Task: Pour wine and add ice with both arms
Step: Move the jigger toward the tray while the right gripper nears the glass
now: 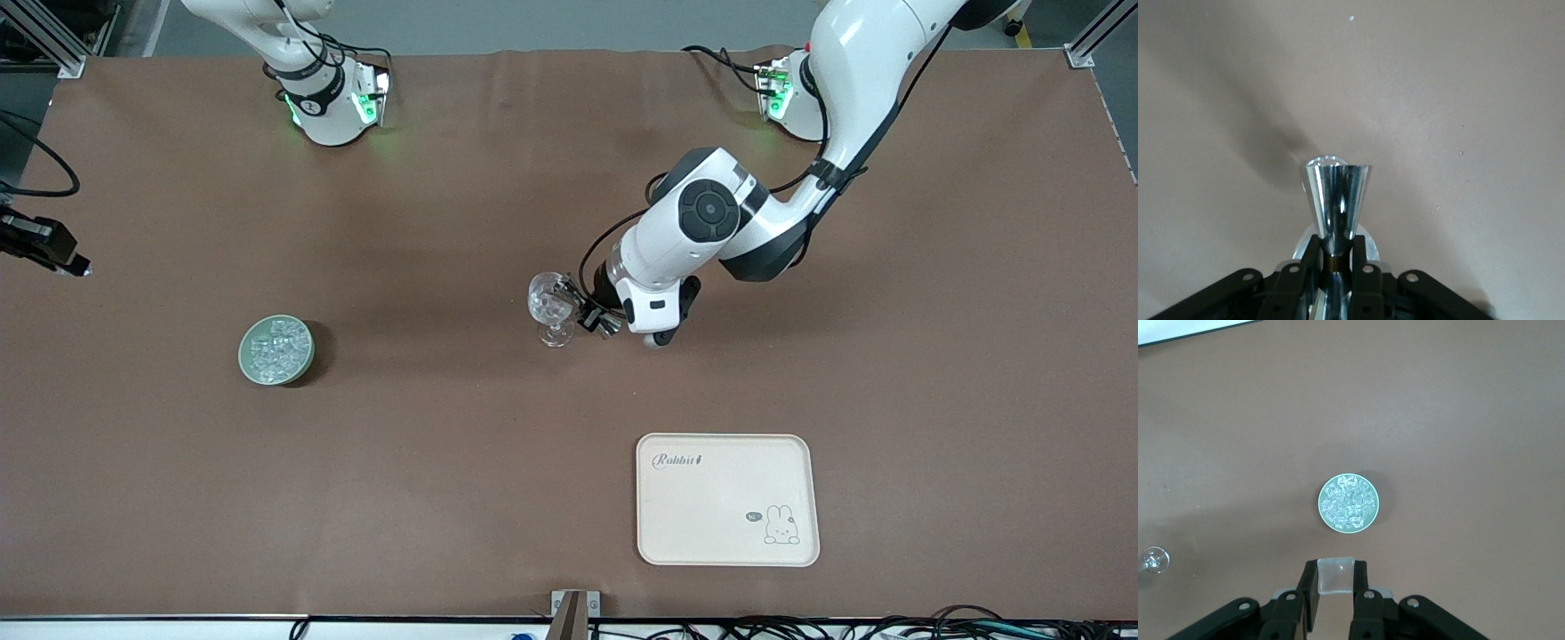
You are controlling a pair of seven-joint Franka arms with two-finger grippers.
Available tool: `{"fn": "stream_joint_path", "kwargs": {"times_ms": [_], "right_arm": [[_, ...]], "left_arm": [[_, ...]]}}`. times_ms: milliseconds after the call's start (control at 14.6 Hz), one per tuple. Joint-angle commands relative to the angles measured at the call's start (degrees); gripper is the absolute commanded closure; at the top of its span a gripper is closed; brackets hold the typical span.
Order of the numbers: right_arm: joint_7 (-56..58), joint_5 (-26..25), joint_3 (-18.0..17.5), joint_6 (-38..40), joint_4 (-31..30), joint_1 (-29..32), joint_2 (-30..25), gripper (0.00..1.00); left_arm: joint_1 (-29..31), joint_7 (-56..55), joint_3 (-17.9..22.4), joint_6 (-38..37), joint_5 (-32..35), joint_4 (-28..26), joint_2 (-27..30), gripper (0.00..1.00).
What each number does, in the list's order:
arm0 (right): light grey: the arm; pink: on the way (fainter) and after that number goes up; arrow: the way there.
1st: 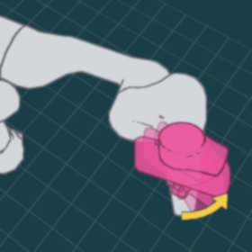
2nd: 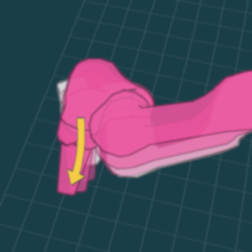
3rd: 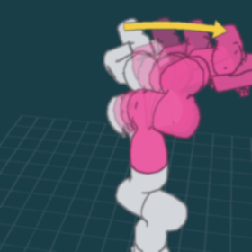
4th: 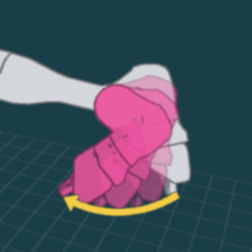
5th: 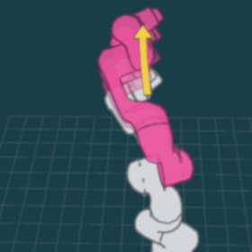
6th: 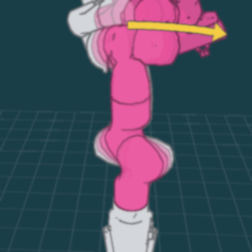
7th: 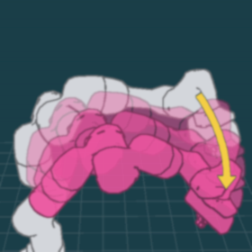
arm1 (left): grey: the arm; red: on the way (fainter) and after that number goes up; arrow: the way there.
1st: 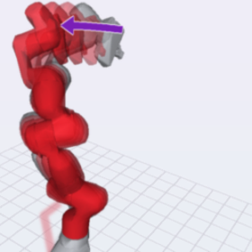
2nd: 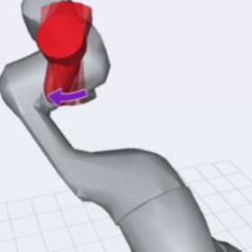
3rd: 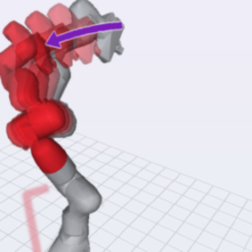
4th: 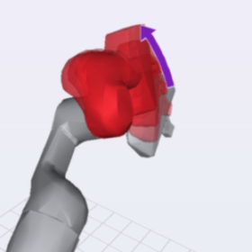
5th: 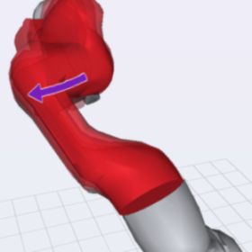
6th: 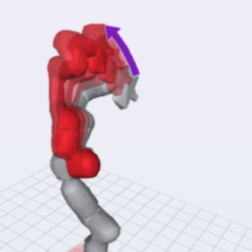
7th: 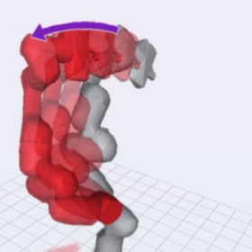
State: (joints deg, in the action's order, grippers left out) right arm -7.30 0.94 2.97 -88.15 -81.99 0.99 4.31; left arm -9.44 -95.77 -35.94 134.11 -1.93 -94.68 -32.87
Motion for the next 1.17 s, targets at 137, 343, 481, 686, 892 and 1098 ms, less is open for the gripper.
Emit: {"fn": "stream_joint_path", "kwargs": {"times_ms": [137, 343, 481, 686, 892, 1098], "right_arm": [[0.54, 1.08, 0.01, -0.44, -1.33, 0.33, -1.23, 0.99], [0.54, 1.08, 0.01, 0.08, -1.33, 0.24, -1.23, 1.0], [0.45, 1.08, -0.07, 0.87, -1.33, -0.02, -1.23, 0.99], [-0.34, 1.08, -0.51, 1.57, -1.33, -0.64, -1.23, 1.0], [-2.61, 1.08, -1.65, 1.66, -1.33, -1.51, -1.23, 1.0], [-11.57, 0.99, -6.82, 1.05, -1.24, -1.69, -0.88, 1.0]], "left_arm": [[0.65, 7.41, 2.18, -1.57, -13.59, -0.06, 2.8, 1.0], [0.65, 13.48, 5.95, -4.73, -22.04, -0.06, 5.0, 1.0], [0.39, 19.28, 9.73, -7.8, -29.06, -0.15, 6.23, 1.0], [-0.4, 24.47, 16.06, -10.89, -37.77, 0.11, 7.2, 1.0], [0.74, 26.95, 19.41, -12.46, -44.28, 2.99, 5.02, 1.0], [3.98, 26.42, 20.21, -18.96, -46.66, 10.72, -0.6, 0.99]]}}
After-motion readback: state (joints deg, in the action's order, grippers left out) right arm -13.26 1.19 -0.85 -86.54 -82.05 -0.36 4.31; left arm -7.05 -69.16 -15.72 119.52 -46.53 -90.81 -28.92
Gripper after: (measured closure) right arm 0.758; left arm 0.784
